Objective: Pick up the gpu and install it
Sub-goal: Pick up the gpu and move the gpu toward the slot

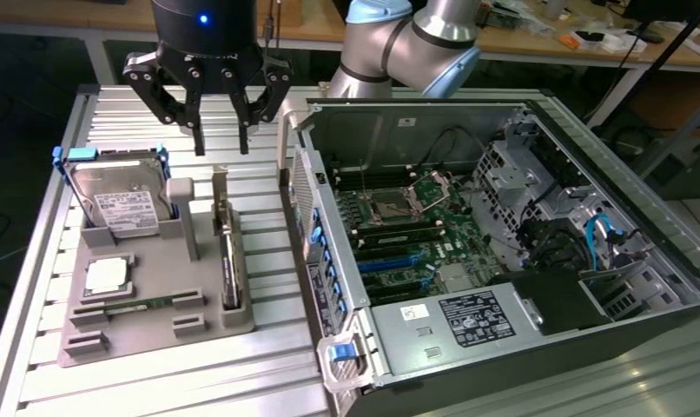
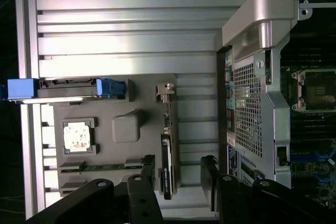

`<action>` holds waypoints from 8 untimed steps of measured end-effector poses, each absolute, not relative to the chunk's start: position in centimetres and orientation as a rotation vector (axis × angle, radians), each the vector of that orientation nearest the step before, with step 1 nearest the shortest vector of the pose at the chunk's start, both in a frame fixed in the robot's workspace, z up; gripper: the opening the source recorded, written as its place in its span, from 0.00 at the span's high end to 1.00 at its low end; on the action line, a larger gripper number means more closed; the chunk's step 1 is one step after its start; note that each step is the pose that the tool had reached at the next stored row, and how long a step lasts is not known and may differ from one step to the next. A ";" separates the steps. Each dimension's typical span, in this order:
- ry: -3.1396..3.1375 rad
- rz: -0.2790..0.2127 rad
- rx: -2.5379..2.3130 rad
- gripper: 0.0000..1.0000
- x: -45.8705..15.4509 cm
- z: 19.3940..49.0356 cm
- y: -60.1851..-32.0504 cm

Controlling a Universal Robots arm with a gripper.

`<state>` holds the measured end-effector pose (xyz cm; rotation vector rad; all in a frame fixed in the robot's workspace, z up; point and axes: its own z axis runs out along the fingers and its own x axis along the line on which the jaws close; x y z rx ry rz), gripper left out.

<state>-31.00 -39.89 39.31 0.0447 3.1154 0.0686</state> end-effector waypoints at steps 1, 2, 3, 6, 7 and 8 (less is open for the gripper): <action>3.115 0.069 0.045 0.52 -31.0 39.3 -39.9; 3.115 0.069 0.045 0.52 -31.0 39.3 -39.9; 3.115 0.069 0.045 0.52 -31.0 39.3 -39.9; 3.115 0.069 0.045 0.52 -31.0 39.1 -39.9; 3.114 0.069 0.045 0.52 -31.0 38.9 -39.9; 3.114 0.069 0.045 0.52 -31.0 38.7 -39.9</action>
